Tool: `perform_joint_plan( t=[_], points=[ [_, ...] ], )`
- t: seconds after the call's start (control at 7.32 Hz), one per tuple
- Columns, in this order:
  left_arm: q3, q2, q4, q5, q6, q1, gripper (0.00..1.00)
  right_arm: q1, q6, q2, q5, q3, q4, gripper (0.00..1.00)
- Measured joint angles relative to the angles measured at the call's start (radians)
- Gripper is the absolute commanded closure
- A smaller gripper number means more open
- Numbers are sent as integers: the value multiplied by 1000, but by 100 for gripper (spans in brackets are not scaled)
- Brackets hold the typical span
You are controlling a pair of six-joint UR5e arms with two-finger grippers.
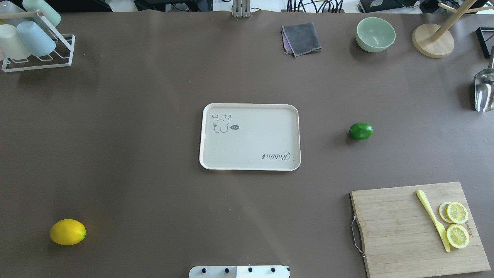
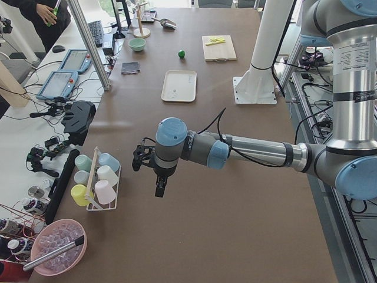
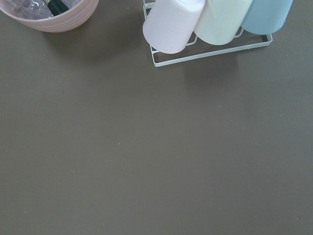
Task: Place all lemons on tray
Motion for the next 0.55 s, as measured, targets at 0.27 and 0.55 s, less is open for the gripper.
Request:
perform_joint_plan(
  t=[0.27,0.55],
  points=[
    [-1,-2,3,-7,-5,3,2,0,0,0,2,0,0,0],
    [3,-1,3,-15,-6,4,2,0,0,0,4,1,0,0]
  ],
)
